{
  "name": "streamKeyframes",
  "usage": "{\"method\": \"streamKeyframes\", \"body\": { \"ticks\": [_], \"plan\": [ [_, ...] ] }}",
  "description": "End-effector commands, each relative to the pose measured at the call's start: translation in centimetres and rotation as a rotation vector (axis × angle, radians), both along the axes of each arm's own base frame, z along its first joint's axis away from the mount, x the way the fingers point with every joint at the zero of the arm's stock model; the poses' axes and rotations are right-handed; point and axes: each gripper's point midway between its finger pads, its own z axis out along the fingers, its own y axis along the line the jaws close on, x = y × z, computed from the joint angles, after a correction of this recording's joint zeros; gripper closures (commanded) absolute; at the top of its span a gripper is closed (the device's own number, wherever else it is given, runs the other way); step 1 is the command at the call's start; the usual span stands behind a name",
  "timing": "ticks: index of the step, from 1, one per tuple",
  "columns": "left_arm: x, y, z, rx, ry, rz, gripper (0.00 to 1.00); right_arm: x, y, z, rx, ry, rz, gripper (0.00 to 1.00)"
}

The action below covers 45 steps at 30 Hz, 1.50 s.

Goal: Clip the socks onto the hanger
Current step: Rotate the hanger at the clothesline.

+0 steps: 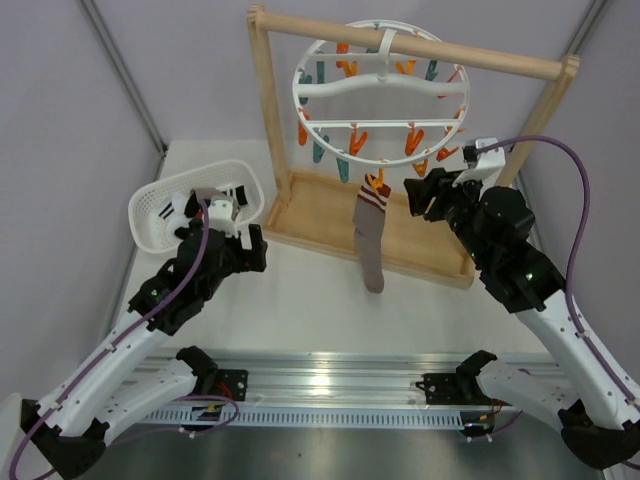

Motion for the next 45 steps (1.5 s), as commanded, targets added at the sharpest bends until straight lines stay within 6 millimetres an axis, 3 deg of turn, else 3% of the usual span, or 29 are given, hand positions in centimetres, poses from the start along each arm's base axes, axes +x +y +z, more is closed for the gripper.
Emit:
{"method": "streamKeyframes", "body": {
  "ticks": [1,3,8,12,18,21,26,32,40,45],
  "plan": [
    [0.0,0.1,-0.1,-0.018,0.01,0.01,0.01,-3.0,2.0,3.7,-0.028,-0.085,0.112,0.42],
    [0.1,0.1,-0.1,-0.017,0.011,0.013,0.01,-4.2,3.9,4.5,-0.038,-0.103,0.14,0.41],
    [0.1,0.3,-0.3,-0.014,0.014,0.025,0.0,-4.8,8.7,4.2,-0.098,-0.107,0.163,0.4],
    [0.1,0.4,-0.2,-0.013,0.012,0.033,0.01,-5.9,12.4,5.3,-0.065,-0.147,0.155,0.4],
    [0.0,0.5,-0.1,-0.018,0.01,0.032,0.01,-4.0,15.7,3.9,-0.076,-0.133,0.086,0.39],
    [0.0,0.6,0.0,-0.021,0.005,0.035,0.01,-2.9,16.1,3.8,-0.061,-0.131,0.011,0.4],
    [-0.1,0.6,0.1,-0.025,0.002,0.037,0.0,-0.1,14.7,3.4,-0.017,-0.096,-0.114,0.41],
    [-0.1,0.7,0.3,-0.031,-0.001,0.036,0.01,2.3,13.8,2.8,0.025,-0.07,-0.145,0.44],
    [-0.1,0.8,0.4,-0.034,-0.006,0.04,0.0,3.6,14.3,2.0,0.063,-0.053,-0.082,0.46],
    [-0.1,0.9,0.4,-0.036,-0.006,0.043,0.0,4.2,12.3,1.7,0.111,-0.044,-0.118,0.53]
  ]
}}
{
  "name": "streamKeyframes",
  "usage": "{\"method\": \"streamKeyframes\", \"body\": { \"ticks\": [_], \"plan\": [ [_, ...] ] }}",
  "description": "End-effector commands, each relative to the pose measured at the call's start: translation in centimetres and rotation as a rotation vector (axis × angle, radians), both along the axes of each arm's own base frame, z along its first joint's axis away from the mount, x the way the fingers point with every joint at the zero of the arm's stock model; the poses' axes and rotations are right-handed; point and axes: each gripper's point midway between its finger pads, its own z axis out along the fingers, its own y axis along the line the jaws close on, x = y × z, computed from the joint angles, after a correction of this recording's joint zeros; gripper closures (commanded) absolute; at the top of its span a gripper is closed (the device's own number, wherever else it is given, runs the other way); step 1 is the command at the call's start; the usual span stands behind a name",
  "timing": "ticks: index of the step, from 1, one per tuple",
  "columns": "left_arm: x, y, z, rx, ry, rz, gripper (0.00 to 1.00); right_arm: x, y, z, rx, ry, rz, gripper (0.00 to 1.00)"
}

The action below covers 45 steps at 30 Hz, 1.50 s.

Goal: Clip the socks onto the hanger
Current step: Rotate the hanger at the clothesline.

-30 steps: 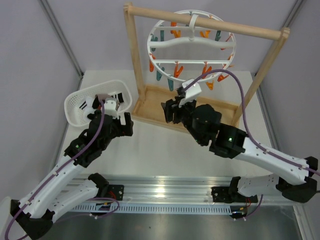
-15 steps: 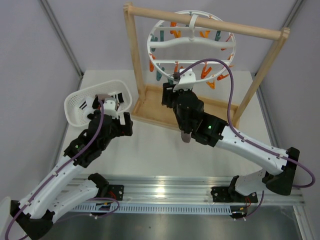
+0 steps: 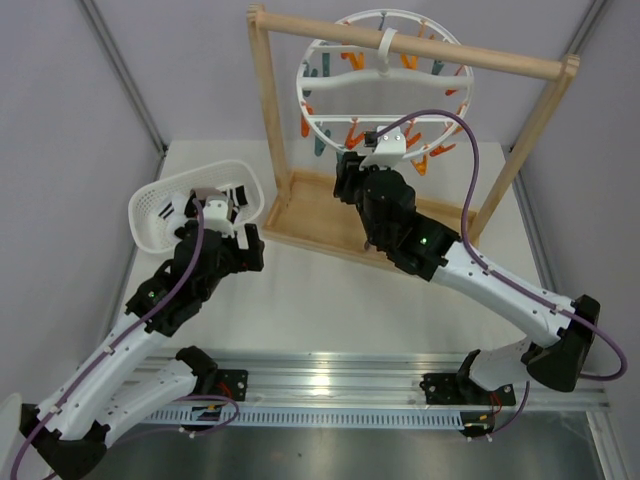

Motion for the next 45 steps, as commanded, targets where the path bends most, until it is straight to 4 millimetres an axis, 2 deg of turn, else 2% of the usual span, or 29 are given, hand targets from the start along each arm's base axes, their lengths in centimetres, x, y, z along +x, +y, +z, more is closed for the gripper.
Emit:
{"method": "streamKeyframes", "body": {
  "ticks": [1,2,6,8,14,21,25,32,36,41,45],
  "plan": [
    [0.0,0.2,0.4,-0.023,-0.009,0.013,0.01,0.8,-2.3,2.1,0.128,-0.038,-0.046,0.54],
    [0.0,0.2,0.3,-0.023,-0.008,0.015,0.01,0.8,-2.6,1.7,0.129,-0.03,-0.04,0.56],
    [0.0,0.1,0.3,-0.025,-0.007,0.011,0.0,0.2,-4.9,2.6,0.151,-0.049,-0.059,0.67],
    [0.0,0.1,0.3,-0.026,-0.006,0.011,0.0,-0.1,-5.7,2.7,0.145,-0.053,-0.059,0.67],
    [0.1,0.1,0.3,-0.027,-0.007,0.011,0.01,-1.7,-9.4,4.6,0.121,-0.097,-0.075,0.67],
    [0.1,0.1,0.2,-0.024,0.0,0.01,0.01,-0.9,-14.3,4.9,0.052,-0.108,-0.147,0.66],
    [0.1,0.1,0.0,-0.022,0.003,0.012,0.01,-0.5,-15.3,5.1,0.032,-0.104,-0.136,0.66],
    [0.2,0.1,-0.1,-0.018,0.007,0.013,0.01,-0.5,-14.3,5.1,0.001,-0.101,-0.079,0.64],
    [0.2,0.1,-0.2,-0.018,0.009,0.014,0.01,-0.9,-15.5,5.4,-0.006,-0.106,-0.119,0.59],
    [0.2,0.0,-0.1,-0.021,0.008,0.009,0.0,-3.1,-16.9,6.5,-0.002,-0.114,-0.112,0.51],
    [0.2,-0.1,-0.3,-0.02,0.017,0.008,0.01,-4.8,-16.3,6.7,0.004,-0.092,-0.027,0.42]
  ]
}}
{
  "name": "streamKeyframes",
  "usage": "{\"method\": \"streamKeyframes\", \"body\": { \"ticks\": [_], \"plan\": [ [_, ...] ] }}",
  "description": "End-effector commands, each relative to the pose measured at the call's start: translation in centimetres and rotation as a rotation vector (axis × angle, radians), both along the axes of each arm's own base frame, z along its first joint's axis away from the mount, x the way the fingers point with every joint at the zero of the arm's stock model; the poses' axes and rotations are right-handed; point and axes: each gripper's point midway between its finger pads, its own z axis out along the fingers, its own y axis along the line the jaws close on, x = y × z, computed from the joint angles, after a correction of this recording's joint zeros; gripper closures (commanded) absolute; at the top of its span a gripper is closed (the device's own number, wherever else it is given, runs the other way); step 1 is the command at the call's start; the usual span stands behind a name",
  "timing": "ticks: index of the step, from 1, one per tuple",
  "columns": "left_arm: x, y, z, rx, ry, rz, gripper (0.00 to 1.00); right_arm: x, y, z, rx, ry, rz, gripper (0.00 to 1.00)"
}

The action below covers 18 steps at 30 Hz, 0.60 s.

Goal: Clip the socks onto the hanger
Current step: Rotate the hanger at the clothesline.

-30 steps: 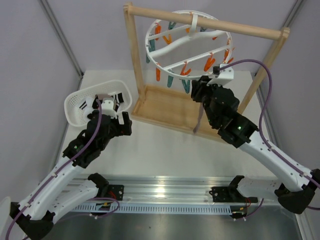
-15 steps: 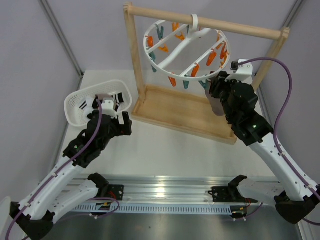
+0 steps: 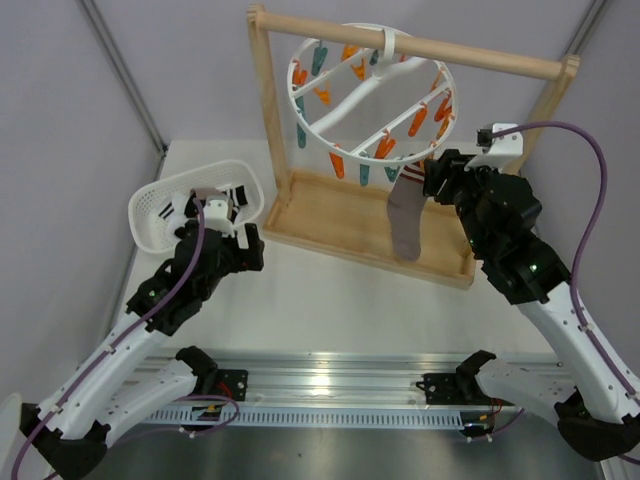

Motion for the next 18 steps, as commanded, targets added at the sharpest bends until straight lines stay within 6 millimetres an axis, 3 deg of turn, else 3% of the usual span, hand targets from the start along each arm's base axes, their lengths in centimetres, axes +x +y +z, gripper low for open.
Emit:
{"method": "streamKeyframes", "body": {
  "ticks": [1,3,6,11,12,14,15,18],
  "plan": [
    [0.1,-0.1,-0.1,-0.022,0.008,0.004,0.01,-2.6,0.1,2.9,0.044,-0.036,0.093,0.41],
    [0.1,-0.2,-0.1,-0.022,0.011,0.003,0.01,-3.5,0.5,3.1,0.056,-0.027,0.135,0.38],
    [0.1,-0.3,-0.3,-0.023,0.016,0.003,0.01,-4.8,2.5,3.3,0.064,-0.022,0.234,0.38],
    [0.1,-0.7,-0.3,-0.033,0.019,-0.014,0.01,-6.4,8.0,3.3,0.059,-0.014,0.374,0.39],
    [0.1,-0.7,-0.3,-0.033,0.019,-0.014,0.0,-6.3,8.4,3.4,0.062,-0.014,0.353,0.39],
    [0.1,-0.5,-0.4,-0.03,0.02,-0.006,0.0,-6.6,11.0,3.1,0.06,-0.013,0.371,0.4],
    [0.2,-0.5,-0.4,-0.028,0.02,-0.004,0.01,-5.9,10.4,3.0,0.063,-0.013,0.28,0.4],
    [0.2,-0.4,-0.3,-0.027,0.018,0.0,0.01,-5.9,13.0,2.7,0.036,-0.033,0.245,0.4]
  ]
}}
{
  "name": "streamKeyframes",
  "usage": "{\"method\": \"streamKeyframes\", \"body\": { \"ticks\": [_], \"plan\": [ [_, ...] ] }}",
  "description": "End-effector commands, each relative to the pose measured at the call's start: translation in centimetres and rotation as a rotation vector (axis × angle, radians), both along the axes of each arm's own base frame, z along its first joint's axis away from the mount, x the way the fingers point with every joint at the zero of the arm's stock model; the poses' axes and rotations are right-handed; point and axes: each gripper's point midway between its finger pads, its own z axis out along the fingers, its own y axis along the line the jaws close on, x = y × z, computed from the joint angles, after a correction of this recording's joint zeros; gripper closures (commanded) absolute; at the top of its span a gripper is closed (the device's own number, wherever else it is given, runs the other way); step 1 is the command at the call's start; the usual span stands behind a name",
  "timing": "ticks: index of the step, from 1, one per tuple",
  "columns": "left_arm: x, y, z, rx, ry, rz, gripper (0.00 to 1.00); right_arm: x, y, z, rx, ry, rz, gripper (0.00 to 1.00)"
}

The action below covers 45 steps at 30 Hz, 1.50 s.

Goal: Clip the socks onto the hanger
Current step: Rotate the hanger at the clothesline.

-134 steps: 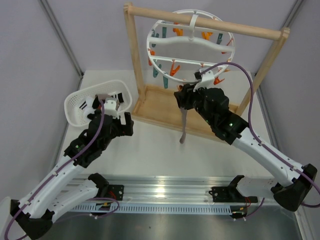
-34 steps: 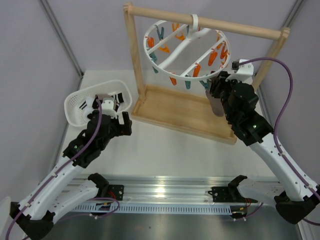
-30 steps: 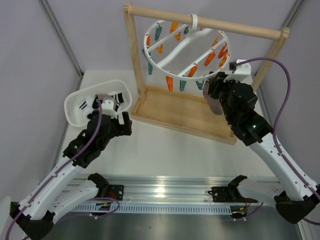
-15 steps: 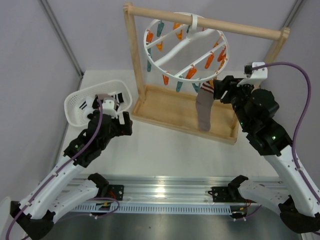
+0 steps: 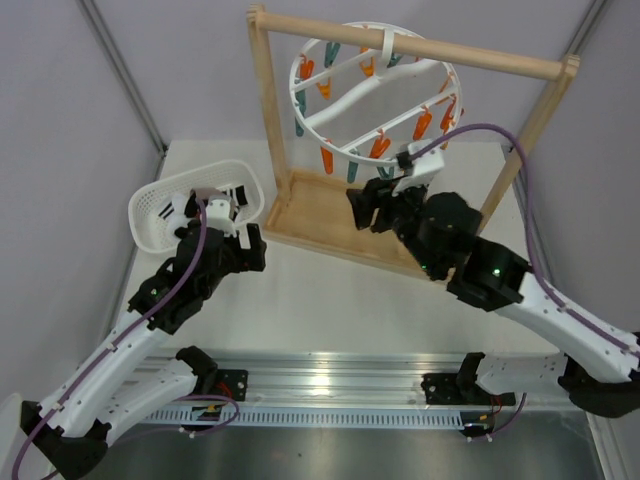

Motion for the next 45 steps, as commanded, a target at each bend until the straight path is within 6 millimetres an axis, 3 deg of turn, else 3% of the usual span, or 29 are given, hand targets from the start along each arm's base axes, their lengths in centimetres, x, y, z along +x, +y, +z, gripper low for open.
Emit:
{"method": "streamKeyframes", "body": {
  "ticks": [1,2,6,14,23,31,34,40,45],
  "plan": [
    [0.1,0.1,0.0,-0.02,0.0,0.016,0.01,0.8,0.0,2.0,0.038,-0.055,-0.171,0.4],
    [0.1,0.1,0.1,-0.021,0.0,0.016,0.0,1.3,1.2,1.4,0.013,-0.053,-0.18,0.4],
    [0.1,0.1,0.3,-0.026,-0.005,0.013,0.0,2.4,2.3,1.1,0.029,-0.044,-0.244,0.43],
    [0.0,0.1,0.5,-0.031,-0.012,0.009,0.0,3.9,1.0,1.1,0.054,-0.036,-0.364,0.48],
    [-0.1,0.0,0.4,-0.035,-0.01,0.005,0.01,6.2,-0.4,0.6,0.092,-0.001,-0.338,0.49],
    [-0.1,0.0,0.4,-0.036,-0.009,0.003,0.01,6.5,0.2,0.0,0.096,0.018,-0.309,0.5],
    [-0.1,0.0,0.5,-0.038,-0.011,0.002,0.01,6.5,-1.0,0.0,0.098,0.018,-0.343,0.5],
    [-0.1,0.0,0.5,-0.04,-0.01,0.001,0.01,6.3,-6.4,1.0,0.123,-0.005,-0.424,0.49],
    [-0.1,0.0,0.5,-0.04,-0.008,0.002,0.01,6.4,-8.8,1.2,0.117,-0.012,-0.434,0.5]
  ]
}}
